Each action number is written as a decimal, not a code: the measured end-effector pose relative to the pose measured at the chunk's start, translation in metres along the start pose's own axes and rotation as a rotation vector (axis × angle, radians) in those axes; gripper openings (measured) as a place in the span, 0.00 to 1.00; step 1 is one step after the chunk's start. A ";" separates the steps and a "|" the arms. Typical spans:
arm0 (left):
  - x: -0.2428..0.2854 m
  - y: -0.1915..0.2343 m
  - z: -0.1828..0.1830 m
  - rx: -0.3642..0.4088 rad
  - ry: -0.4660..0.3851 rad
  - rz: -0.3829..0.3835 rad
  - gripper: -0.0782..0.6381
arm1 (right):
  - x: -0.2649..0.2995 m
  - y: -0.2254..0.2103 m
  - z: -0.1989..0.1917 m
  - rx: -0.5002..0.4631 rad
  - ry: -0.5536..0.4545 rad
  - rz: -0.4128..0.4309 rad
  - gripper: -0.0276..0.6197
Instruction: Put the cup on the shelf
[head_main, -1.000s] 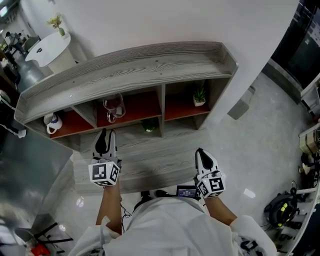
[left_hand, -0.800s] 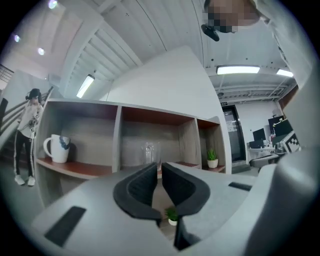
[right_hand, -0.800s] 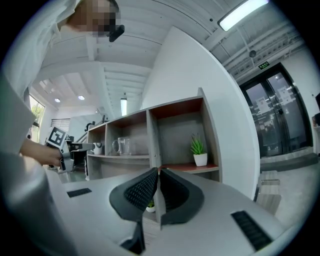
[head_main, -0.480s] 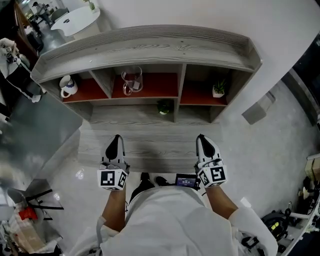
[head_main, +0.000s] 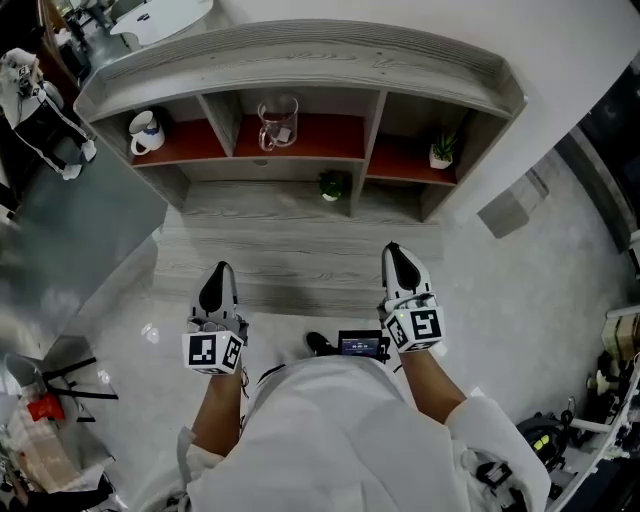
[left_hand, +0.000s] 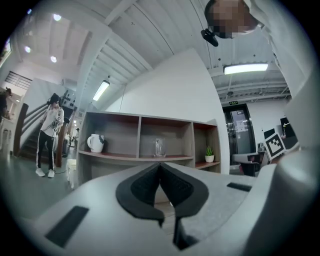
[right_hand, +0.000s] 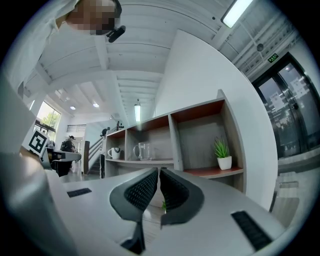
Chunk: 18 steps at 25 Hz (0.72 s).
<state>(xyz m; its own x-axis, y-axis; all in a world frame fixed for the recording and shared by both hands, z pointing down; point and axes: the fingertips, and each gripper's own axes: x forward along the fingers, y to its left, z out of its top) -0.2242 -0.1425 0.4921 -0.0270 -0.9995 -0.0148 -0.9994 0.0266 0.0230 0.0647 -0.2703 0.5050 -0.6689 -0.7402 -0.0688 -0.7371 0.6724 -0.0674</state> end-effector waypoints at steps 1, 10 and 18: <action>-0.008 0.001 0.004 -0.007 -0.015 -0.009 0.12 | -0.004 0.007 0.003 -0.007 -0.002 -0.003 0.11; -0.099 0.004 0.013 -0.008 -0.044 -0.114 0.12 | -0.073 0.106 0.020 -0.120 -0.006 0.002 0.11; -0.200 0.008 -0.007 0.012 -0.017 -0.125 0.12 | -0.147 0.175 -0.007 -0.092 0.040 -0.004 0.11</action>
<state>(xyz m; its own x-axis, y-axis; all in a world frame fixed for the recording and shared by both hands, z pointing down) -0.2271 0.0573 0.5027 0.0974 -0.9947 -0.0335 -0.9952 -0.0977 0.0080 0.0332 -0.0433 0.5105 -0.6678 -0.7438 -0.0284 -0.7443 0.6674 0.0246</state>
